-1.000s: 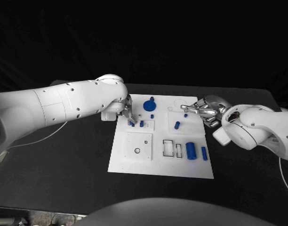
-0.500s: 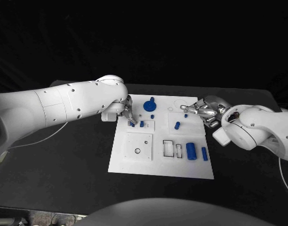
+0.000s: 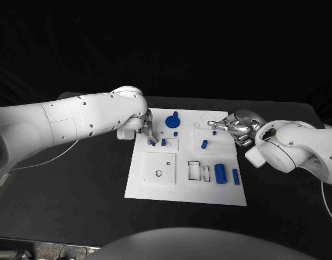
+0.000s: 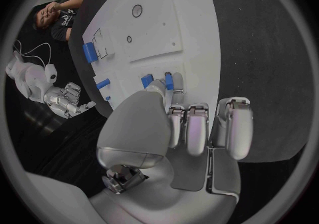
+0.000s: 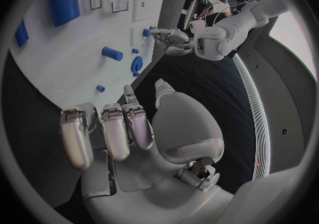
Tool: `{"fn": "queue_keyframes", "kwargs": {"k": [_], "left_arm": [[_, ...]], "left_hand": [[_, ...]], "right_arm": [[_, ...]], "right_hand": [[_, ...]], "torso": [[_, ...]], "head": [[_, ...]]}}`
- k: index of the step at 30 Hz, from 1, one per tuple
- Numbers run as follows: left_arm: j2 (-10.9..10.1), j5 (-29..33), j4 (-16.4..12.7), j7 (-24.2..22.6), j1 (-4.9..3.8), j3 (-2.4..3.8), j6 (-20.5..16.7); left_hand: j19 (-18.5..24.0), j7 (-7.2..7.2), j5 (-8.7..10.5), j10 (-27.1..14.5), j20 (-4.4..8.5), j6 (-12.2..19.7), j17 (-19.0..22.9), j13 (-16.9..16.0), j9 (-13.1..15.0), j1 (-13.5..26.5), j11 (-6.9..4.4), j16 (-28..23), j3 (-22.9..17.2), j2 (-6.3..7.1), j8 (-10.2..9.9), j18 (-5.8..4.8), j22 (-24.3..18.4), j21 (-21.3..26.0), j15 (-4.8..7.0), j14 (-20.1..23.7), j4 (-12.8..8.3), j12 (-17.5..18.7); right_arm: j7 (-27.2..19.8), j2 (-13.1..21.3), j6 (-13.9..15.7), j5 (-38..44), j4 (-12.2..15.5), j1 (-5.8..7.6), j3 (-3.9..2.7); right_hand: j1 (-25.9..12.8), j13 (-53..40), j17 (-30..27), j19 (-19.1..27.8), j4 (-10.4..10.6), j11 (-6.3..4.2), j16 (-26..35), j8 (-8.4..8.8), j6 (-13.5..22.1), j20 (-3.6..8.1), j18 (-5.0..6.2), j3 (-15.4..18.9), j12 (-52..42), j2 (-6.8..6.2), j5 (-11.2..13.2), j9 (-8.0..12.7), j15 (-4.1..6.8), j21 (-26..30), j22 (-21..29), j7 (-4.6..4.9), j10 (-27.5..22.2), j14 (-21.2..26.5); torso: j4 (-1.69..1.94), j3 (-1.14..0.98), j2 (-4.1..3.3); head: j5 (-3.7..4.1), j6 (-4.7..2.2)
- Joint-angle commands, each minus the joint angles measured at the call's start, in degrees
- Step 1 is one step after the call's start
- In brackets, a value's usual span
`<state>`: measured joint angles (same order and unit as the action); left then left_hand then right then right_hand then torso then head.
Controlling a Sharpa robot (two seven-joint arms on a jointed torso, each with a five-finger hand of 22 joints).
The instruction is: Assemble the parts on the task board
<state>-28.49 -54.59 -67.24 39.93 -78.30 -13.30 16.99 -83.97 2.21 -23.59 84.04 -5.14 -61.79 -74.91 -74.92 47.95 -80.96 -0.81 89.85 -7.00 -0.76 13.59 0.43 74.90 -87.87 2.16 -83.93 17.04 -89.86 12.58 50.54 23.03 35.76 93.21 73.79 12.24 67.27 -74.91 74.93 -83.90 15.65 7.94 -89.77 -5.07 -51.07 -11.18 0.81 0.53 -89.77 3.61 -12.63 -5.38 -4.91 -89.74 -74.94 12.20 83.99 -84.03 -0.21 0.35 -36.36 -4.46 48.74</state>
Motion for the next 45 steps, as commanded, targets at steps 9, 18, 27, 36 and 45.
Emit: {"fn": "queue_keyframes", "kwargs": {"k": [9, 18, 27, 36, 45], "left_arm": [[0.22, 0.48, 0.13, 2.74, 0.23, -0.09, 1.62], [0.27, 0.57, 0.20, 3.01, 0.29, -0.09, 1.62], [0.03, 0.31, 0.05, 2.84, 0.31, -0.09, 0.23], [-2.81, -1.69, -3.08, -0.14, -0.20, 0.21, -8.63], [-8.44, 1.13, -9.20, -15.70, -2.28, 1.22, -28.99]], "left_hand": [[-0.49, 1.96, 0.74, 5.96, -0.46, 2.89, -15.09, -15.08, -4.54, 13.29, 1.77, 0.15, 3.96, 0.65, -4.26, 0.92, 13.24, 1.99, -1.12, -6.07, -0.15, -0.14], [-0.66, 2.03, 1.23, 5.96, -0.74, 2.21, -15.09, -15.08, -5.90, 15.68, 1.86, 0.15, 5.84, 0.99, -4.67, 0.89, 13.31, 1.88, -1.25, -6.07, -0.16, -0.14], [-1.89, 1.76, 1.34, 5.96, -0.87, 0.83, -15.09, -15.08, -6.52, 17.91, 1.65, 0.15, 7.42, 0.39, -4.25, 0.61, 13.71, 0.97, -1.12, -6.07, -0.16, -0.14], [-2.34, 1.78, 5.34, 5.96, -0.79, 0.05, -15.09, -15.08, -7.02, 23.86, 1.61, 0.15, 11.72, 0.73, -3.82, 0.52, 13.85, 0.64, -1.02, -6.07, -0.20, -0.14], [1.97, 2.43, 6.06, -5.50, -1.04, 2.94, -15.09, -2.90, -9.81, 19.58, 2.27, 0.15, 13.57, 0.27, -5.17, 1.57, 12.41, 4.10, -1.39, -6.07, -0.76, 11.96]], "right_arm": [[-0.30, -0.03, -0.51, 0.25, -0.02, -0.03, 0.00], [-0.32, 0.03, -0.52, 0.25, -0.01, -0.03, 0.00], [-0.28, 0.13, -0.59, 0.26, -0.02, -0.03, 0.00], [-0.36, 0.21, -0.69, 0.24, -0.17, -0.03, 0.01], [-0.72, 0.37, -0.45, 0.19, -0.24, -0.04, 0.01]], "right_hand": [[-0.04, -15.09, 15.07, -6.10, -0.07, 0.51, -0.23, -0.31, 0.44, -0.36, -0.81, 0.22, -0.23, 0.75, -0.32, -0.07, -0.45, -0.26, -15.06, 0.08, 6.01, -5.97], [-0.04, -15.09, 15.07, -6.10, -0.07, 0.51, -0.23, -0.31, 0.44, -0.36, -0.81, 0.22, -0.23, 0.75, -0.32, -0.07, -0.45, -0.26, -15.06, 0.08, 6.01, -5.97], [-0.04, -15.09, 15.07, -6.10, -0.07, 0.51, -0.23, -0.31, 0.44, -0.36, -0.81, 0.22, -0.23, 0.75, -0.32, -0.07, -0.45, -0.26, -15.06, 0.08, 6.01, -5.97], [0.02, -15.09, 15.07, -6.10, -0.01, 0.53, -0.23, -0.37, 0.50, -0.40, -0.81, 0.48, -0.23, 0.86, -0.35, -0.10, -0.47, -0.26, -15.06, 0.09, 6.01, -5.97], [0.04, -15.09, 15.07, -6.10, -0.01, 0.53, -0.23, -0.37, 0.50, -0.40, -0.81, 0.50, -0.23, 0.87, -0.35, -0.10, -0.48, -0.26, -15.06, 0.09, 6.01, -5.97]], "torso": [[0.00, 0.02, -0.01], [0.05, 0.00, -0.01], [0.01, 0.03, -0.02], [0.08, -0.04, 0.06], [0.01, -0.02, -0.02]], "head": [[0.10, -0.06], [0.08, -0.02], [0.17, -0.18], [0.61, -0.84], [0.80, -1.31]]}}
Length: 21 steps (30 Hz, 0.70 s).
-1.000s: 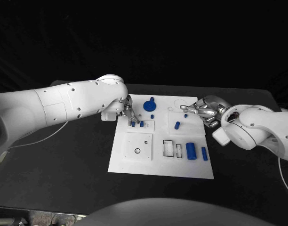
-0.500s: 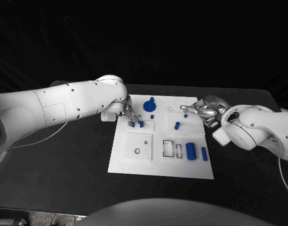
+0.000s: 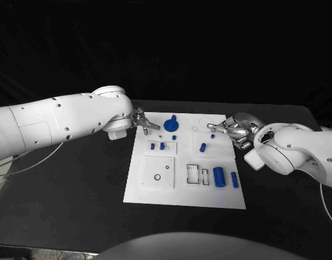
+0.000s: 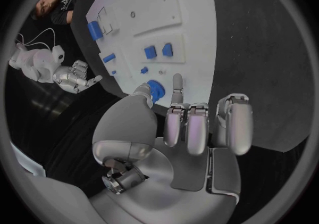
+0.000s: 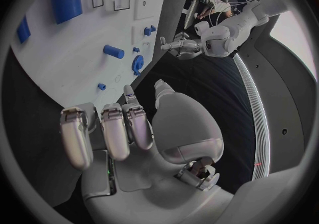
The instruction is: Assemble the parts on the task board
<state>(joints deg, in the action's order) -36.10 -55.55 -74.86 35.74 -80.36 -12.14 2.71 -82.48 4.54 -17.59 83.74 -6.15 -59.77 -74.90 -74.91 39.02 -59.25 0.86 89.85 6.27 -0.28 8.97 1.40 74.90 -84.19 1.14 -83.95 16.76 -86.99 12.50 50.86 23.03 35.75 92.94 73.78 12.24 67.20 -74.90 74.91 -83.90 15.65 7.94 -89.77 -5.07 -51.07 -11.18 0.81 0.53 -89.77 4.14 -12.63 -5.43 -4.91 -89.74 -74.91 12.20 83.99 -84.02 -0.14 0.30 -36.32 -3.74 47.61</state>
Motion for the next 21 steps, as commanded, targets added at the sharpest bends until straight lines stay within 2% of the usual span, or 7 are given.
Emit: {"fn": "queue_keyframes", "kwargs": {"k": [1, 3, 4, 9, 13, 16, 21], "left_arm": [[-1.08, 2.82, -1.91, -12.96, -0.26, 0.08, -16.22], [-1.75, 5.65, -2.83, -18.12, -0.37, -0.12, -20.43], [-1.96, 7.12, -3.15, -20.79, -0.38, -0.26, -22.19], [-2.33, 12.62, -3.90, -31.55, 0.41, -0.65, -27.65], [-1.68, 14.87, -2.98, -36.42, 1.38, -0.82, -27.58], [-0.57, 14.82, -1.31, -38.31, 2.11, -0.99, -25.27], [1.34, 9.06, 1.39, -40.51, 3.20, -1.23, -22.24]], "left_hand": [[0.74, 0.26, 0.04, -10.36, -0.11, 1.01, -15.10, 3.42, -1.30, -3.02, 0.60, 0.15, 0.51, -0.18, -0.57, 0.66, 12.33, 0.66, -0.37, -6.05, -0.38, 15.96], [3.60, 0.62, -0.15, -23.60, -0.20, 1.56, -15.10, 19.99, -2.37, -5.17, 0.94, 0.15, 0.93, -0.20, -0.78, 1.35, 11.37, 3.07, -0.65, -6.05, -0.06, 35.11], [5.02, 0.99, -0.17, -26.56, -0.35, 2.15, -15.10, 24.74, -3.06, -6.43, 1.31, 0.15, 1.03, -0.19, -1.11, 1.66, 10.90, 4.31, -0.95, -6.05, 0.01, 40.95], [6.70, 2.42, -1.19, -28.22, -1.62, 3.94, -14.89, 40.04, -7.81, -12.10, 3.52, 0.00, 1.63, -0.19, -3.03, 1.99, 10.37, 6.34, -2.39, -5.83, -0.25, 57.54], [5.53, 4.17, -1.30, -31.47, -2.40, 6.29, -12.50, 46.81, -11.25, -14.41, 4.91, -1.66, 2.12, 0.69, -4.98, 1.71, 10.78, 5.61, -3.67, -3.45, -0.07, 64.87], [3.79, 5.21, -1.46, -34.85, -3.08, 7.79, -14.45, 51.34, -13.55, -15.87, 6.12, -0.26, 1.78, 2.20, -5.25, 1.28, 11.37, 4.13, -4.68, -5.47, 0.03, 69.52], [-2.94, 5.56, -1.30, -34.58, -3.96, 7.39, -15.10, 57.54, -16.93, -18.72, 6.73, 0.15, -0.47, 4.41, -5.05, -0.26, 13.58, -1.86, -5.22, -6.05, 0.19, 72.79]], "right_arm": [[-0.71, 0.07, -0.41, 0.20, 0.05, -0.04, 0.01], [-0.96, 0.14, -0.35, 0.18, 0.07, -0.04, 0.01], [-1.07, 0.17, -0.33, 0.17, 0.07, -0.04, 0.01], [-1.49, 0.40, -0.21, 0.11, 0.13, -0.04, 0.01], [-1.69, 0.53, -0.27, 0.05, 0.20, -0.04, 0.01], [-1.77, 0.61, -0.36, -0.04, 0.28, -0.04, 0.01], [-1.84, 0.68, -0.45, -0.13, 0.38, -0.04, 0.01]], "right_hand": [[0.12, -15.10, 15.09, -6.10, -0.01, 0.53, -0.23, -0.37, 0.50, -0.40, -0.81, 0.50, -0.23, 0.35, -0.35, -0.05, -0.48, -0.26, -15.09, 0.09, 6.01, -5.98], [0.12, -15.10, 15.09, -6.10, -0.01, 0.53, -0.23, -0.37, 0.50, -0.40, -0.81, 0.50, -0.23, 0.35, -0.35, -0.05, -0.48, -0.26, -15.09, 0.09, 6.01, -5.98], [0.12, -15.10, 15.09, -6.10, -0.01, 0.53, -0.23, -0.37, 0.50, -0.40, -0.81, 0.50, -0.23, 0.35, -0.35, -0.05, -0.48, -0.26, -15.09, 0.09, 6.01, -5.98], [0.12, -15.10, 15.09, -6.10, -0.01, 0.53, -0.23, -0.37, 0.50, -0.40, -0.81, 0.50, -0.23, 0.35, -0.35, -0.05, -0.48, -0.26, -15.09, 0.09, 6.01, -5.98], [0.14, -15.10, 15.09, -6.10, -0.02, 0.53, -0.23, -0.38, 0.50, -0.41, -0.81, 0.53, -0.23, 0.33, -0.35, -0.06, -0.48, -0.26, -15.09, 0.09, 6.01, -5.98], [0.14, -15.10, 15.09, -6.10, -0.02, 0.53, -0.23, -0.38, 0.50, -0.41, -0.81, 0.53, -0.23, 0.33, -0.35, -0.06, -0.48, -0.26, -15.09, 0.09, 6.01, -5.98], [0.14, -15.10, 15.09, -6.10, -0.02, 0.53, -0.23, -0.38, 0.50, -0.41, -0.81, 0.53, -0.23, 0.33, -0.35, -0.06, -0.48, -0.26, -15.09, 0.09, 6.01, -5.98]], "torso": [[-0.08, 0.02, -0.08], [-0.13, 0.10, -0.12], [-0.14, 0.12, -0.14], [-0.09, 0.12, -0.18], [-0.07, 0.10, -0.12], [-0.02, 0.08, -0.11], [-0.09, 0.10, -0.16]], "head": [[0.10, -0.30], [0.17, -0.48], [0.18, -0.51], [0.36, -0.68], [0.46, -0.56], [0.45, -0.53], [0.53, -0.44]]}}
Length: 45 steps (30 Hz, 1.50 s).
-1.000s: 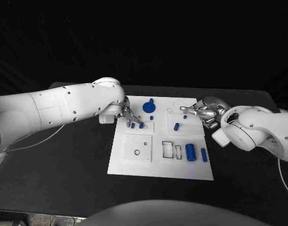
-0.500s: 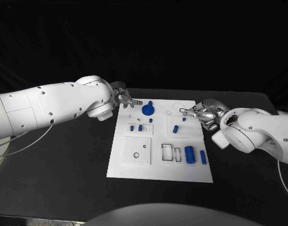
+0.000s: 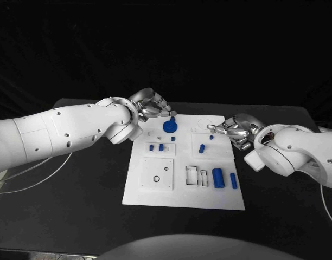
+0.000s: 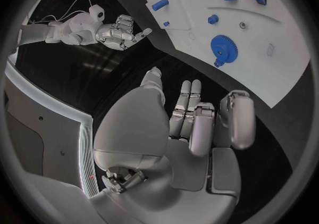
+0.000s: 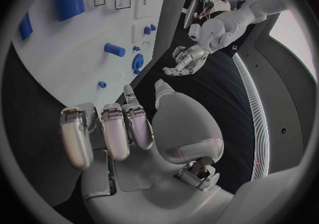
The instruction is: Assemble the parts on the task board
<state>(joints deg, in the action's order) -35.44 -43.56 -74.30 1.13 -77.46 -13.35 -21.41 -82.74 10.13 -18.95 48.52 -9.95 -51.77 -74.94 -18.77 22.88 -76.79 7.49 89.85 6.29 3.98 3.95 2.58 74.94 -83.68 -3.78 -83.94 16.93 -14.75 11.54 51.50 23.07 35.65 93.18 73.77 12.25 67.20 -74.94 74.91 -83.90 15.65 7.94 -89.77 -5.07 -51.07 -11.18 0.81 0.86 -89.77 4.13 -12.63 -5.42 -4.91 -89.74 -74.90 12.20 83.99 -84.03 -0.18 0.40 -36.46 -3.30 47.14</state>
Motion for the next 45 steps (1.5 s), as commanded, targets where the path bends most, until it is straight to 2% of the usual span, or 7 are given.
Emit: {"fn": "queue_keyframes", "kwargs": {"k": [1, 3, 10, 15, 20, 30, 45], "left_arm": [[0.91, -4.10, 1.13, -6.22, 0.43, -0.04, 2.10], [1.58, -7.92, 1.90, -7.13, 0.80, -0.10, 2.41], [3.98, -22.43, 3.99, -9.78, 1.58, -0.18, 2.37], [5.41, -28.60, 5.04, -10.46, 1.80, -0.19, 3.55], [6.50, -34.71, 5.77, -9.32, 2.13, -0.20, 5.78], [7.14, -39.69, 6.64, -7.75, 2.73, -0.20, 9.85], [7.85, -41.57, 7.84, -6.13, 2.91, -0.19, 13.58]], "left_hand": [[-4.09, -0.06, 0.31, 0.89, -0.17, -0.82, -15.06, 1.77, -1.00, -1.60, 0.00, 0.15, -0.63, 0.30, 0.01, -1.79, 14.01, -3.59, -0.29, -6.06, 0.03, 0.63], [-7.26, -0.33, 1.98, 2.34, -0.16, -1.63, -15.06, 3.68, -2.31, -3.55, -0.28, 0.15, -1.49, 0.59, -0.05, -2.58, 15.06, -6.32, -0.10, -6.06, 0.03, 1.08], [-7.26, -2.08, 8.46, 8.91, 0.74, -3.88, -15.06, 9.29, -6.74, -8.67, -1.58, 0.15, -4.77, 1.25, -0.21, -2.58, 15.06, -6.32, 1.12, -6.06, -0.20, 2.78], [-7.26, -3.92, 12.71, 11.32, 0.82, -4.80, -15.06, 12.39, -9.17, -12.05, -1.35, 0.15, -7.18, 1.29, -0.19, -2.58, 15.06, -6.32, 1.05, -6.06, -0.26, 4.76], [-7.26, -5.02, 14.95, 13.32, 0.82, -5.65, -15.06, 14.59, -10.81, -15.57, -1.48, 0.15, -9.23, 1.12, -0.13, -2.58, 15.06, -6.32, 0.97, -6.06, -0.36, 6.32], [-7.26, -5.83, 15.97, 14.17, 0.85, -7.60, -15.06, 15.28, -11.85, -17.84, -1.93, 0.15, -10.93, 0.74, 0.22, -2.58, 15.06, -6.32, 1.22, -6.06, -0.29, 8.12], [-7.26, -5.05, 16.16, 14.31, 1.02, -7.88, -15.06, 15.30, -12.64, -19.13, -3.00, 0.15, -11.66, 0.94, -0.09, -2.58, 15.06, -6.32, 2.09, -6.06, -0.20, 9.45]], "right_arm": [[-0.89, 0.04, -0.50, -0.03, 0.15, -0.03, 0.00], [-0.92, 0.07, -0.54, -0.04, 0.17, -0.03, 0.00], [-0.96, 0.17, -0.72, -0.11, 0.19, -0.03, 0.00], [-1.05, 0.10, -0.66, -0.13, 0.20, -0.03, 0.00], [-1.54, 0.08, -0.15, -0.21, 0.23, -0.03, 0.00], [-4.13, 0.26, 1.91, -1.09, -0.02, -0.03, 0.00], [-5.06, 0.06, 2.42, -1.58, -0.58, -0.04, 0.01]], "right_hand": [[0.14, -15.06, 15.09, -6.10, -0.03, 0.53, -0.23, -0.38, 0.50, -0.41, -0.81, 0.20, -0.23, 0.34, -0.35, -0.07, -0.48, -0.26, -15.10, 0.09, 6.01, -5.97], [0.14, -15.06, 15.09, -6.10, -0.03, 0.53, -0.23, -0.38, 0.50, -0.41, -0.81, 0.20, -0.23, 0.34, -0.35, -0.07, -0.48, -0.26, -15.10, 0.09, 6.01, -5.97], [0.14, -15.06, 15.09, -6.10, -0.03, 0.53, -0.23, -0.38, 0.50, -0.41, -0.81, 0.20, -0.23, 0.34, -0.35, -0.07, -0.48, -0.26, -15.10, 0.09, 6.01, -5.97], [0.14, -15.06, 15.09, -6.10, -0.03, 0.53, -0.23, -0.38, 0.50, -0.41, -0.81, 0.20, -0.23, 0.34, -0.35, -0.07, -0.48, -0.26, -15.10, 0.09, 6.01, -5.97], [0.20, -15.06, 15.09, -6.10, -0.06, 0.53, -0.23, -0.41, 0.50, -0.41, -0.81, 0.27, -0.23, 0.30, -0.35, -0.08, -0.48, -0.26, -15.10, 0.09, 6.01, -5.97], [0.34, -15.06, 15.09, -6.10, -0.07, 0.53, -0.23, -0.43, 0.51, -0.42, -0.81, 0.23, -0.23, 0.51, -0.36, -0.09, -0.49, -0.26, -15.10, 0.10, 6.01, -5.97], [0.53, -15.06, 15.09, -6.10, -0.14, 0.53, -0.23, -0.45, 0.52, -0.43, -0.81, 0.19, -0.23, 0.65, -0.39, -0.10, -0.49, -0.26, -15.10, 0.09, 6.01, -5.97]], "torso": [[-0.06, 0.01, 0.00], [-0.06, 0.03, 0.02], [-0.04, -0.03, 0.05], [-0.09, -0.05, 0.06], [-0.05, -0.06, 0.07], [0.02, -0.04, 0.05], [-0.04, -0.06, 0.07]], "head": [[0.11, 0.10], [0.14, 0.24], [0.07, 0.44], [-0.06, 0.48], [-0.05, 0.57], [-0.11, 0.70], [-0.42, 0.92]]}}
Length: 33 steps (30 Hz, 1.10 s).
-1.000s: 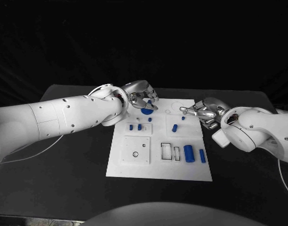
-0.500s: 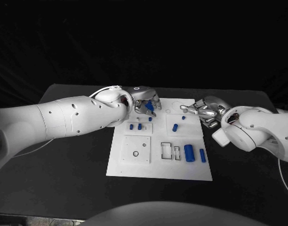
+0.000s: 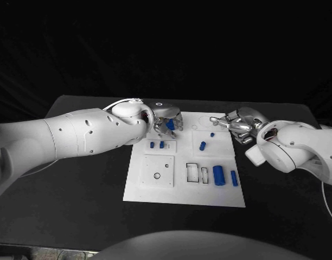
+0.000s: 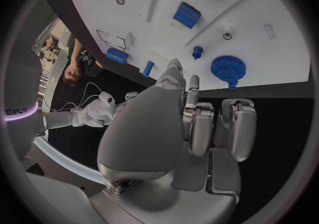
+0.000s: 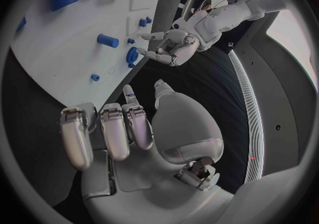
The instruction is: Assemble the parts on the task board
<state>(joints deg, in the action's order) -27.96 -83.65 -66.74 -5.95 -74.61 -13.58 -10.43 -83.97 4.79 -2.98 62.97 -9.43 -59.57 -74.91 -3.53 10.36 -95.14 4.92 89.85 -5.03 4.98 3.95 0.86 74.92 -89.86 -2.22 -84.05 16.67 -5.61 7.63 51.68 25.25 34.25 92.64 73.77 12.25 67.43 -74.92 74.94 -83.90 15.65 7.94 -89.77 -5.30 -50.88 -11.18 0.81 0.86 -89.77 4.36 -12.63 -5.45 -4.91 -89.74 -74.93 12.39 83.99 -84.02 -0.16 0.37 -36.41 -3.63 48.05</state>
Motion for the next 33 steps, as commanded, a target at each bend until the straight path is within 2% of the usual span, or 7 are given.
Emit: {"fn": "queue_keyframes", "kwargs": {"k": [1, 8, 18, 33], "left_arm": [[0.47, -1.53, 0.38, 1.20, 0.11, 0.04, 2.70], [0.84, -1.93, 0.74, 3.51, 0.54, 0.04, 3.30], [1.05, -2.67, 1.15, 5.51, 0.84, 0.04, 4.25], [1.52, -3.01, 1.53, 6.35, 0.87, 0.04, 3.28]], "left_hand": [[-6.03, 0.39, 0.18, -0.16, 0.51, -0.04, -15.09, 0.06, -0.20, -0.96, -0.53, 0.15, -0.49, -0.15, -0.13, -0.86, 15.08, -0.14, 0.60, -5.95, 0.03, 0.44], [-6.03, 0.78, 0.17, -0.51, 0.60, 0.72, -15.09, 0.08, -0.93, -3.35, -1.35, 0.15, -2.32, -0.78, -0.36, -0.86, 15.08, -0.14, 1.33, -5.95, -0.07, 1.50], [-6.03, 0.59, 0.18, -1.54, 0.67, 1.03, -15.09, 0.08, -1.50, -4.18, -1.89, 0.15, -3.45, -0.49, -0.26, -0.86, 15.08, -0.14, 1.84, -5.95, -0.05, 2.08], [-6.03, 0.35, 0.18, -2.70, 0.73, 1.35, -15.09, 0.10, -1.96, -4.23, -2.22, 0.15, -4.11, -0.13, -0.29, -0.86, 15.08, -0.14, 2.37, -5.95, 0.01, 2.18]], "right_arm": [[-1.14, -0.14, 0.23, -0.18, -0.05, -0.04, 0.01], [-1.14, -0.21, 0.21, -0.19, -0.03, -0.04, 0.01], [-1.07, -0.21, 0.25, -0.20, 0.09, -0.05, 0.01], [-0.84, -0.33, 0.08, -0.20, 0.19, -0.05, 0.00]], "right_hand": [[0.30, -15.08, 15.06, -6.10, -0.13, 0.53, -0.23, -0.23, 0.33, -0.43, -0.81, 0.19, -0.23, 0.43, -0.39, -0.07, -0.49, -0.26, -15.07, -0.10, 6.01, -5.98], [0.30, -15.08, 15.06, -6.10, -0.13, 0.53, -0.23, -0.23, 0.33, -0.43, -0.81, 0.19, -0.23, 0.43, -0.39, -0.07, -0.49, -0.26, -15.07, -0.10, 6.01, -5.98], [0.37, -15.08, 15.06, -6.10, -0.16, 0.53, -0.23, -0.23, 0.36, -0.43, -0.81, 0.20, -0.23, 0.46, -0.40, -0.07, -0.50, -0.26, -15.07, -0.10, 6.01, -5.98], [0.37, -15.08, 15.06, -6.10, -0.16, 0.53, -0.23, -0.23, 0.36, -0.43, -0.81, 0.20, -0.23, 0.46, -0.40, -0.07, -0.50, -0.26, -15.07, -0.10, 6.01, -5.98]], "torso": [[-0.05, 0.00, 0.06], [-0.08, -0.01, -0.01], [-0.05, -0.03, -0.01], [-0.04, -0.01, 0.02]], "head": [[-0.06, 0.06], [-0.04, 0.11], [0.05, 0.22], [0.22, 0.31]]}}
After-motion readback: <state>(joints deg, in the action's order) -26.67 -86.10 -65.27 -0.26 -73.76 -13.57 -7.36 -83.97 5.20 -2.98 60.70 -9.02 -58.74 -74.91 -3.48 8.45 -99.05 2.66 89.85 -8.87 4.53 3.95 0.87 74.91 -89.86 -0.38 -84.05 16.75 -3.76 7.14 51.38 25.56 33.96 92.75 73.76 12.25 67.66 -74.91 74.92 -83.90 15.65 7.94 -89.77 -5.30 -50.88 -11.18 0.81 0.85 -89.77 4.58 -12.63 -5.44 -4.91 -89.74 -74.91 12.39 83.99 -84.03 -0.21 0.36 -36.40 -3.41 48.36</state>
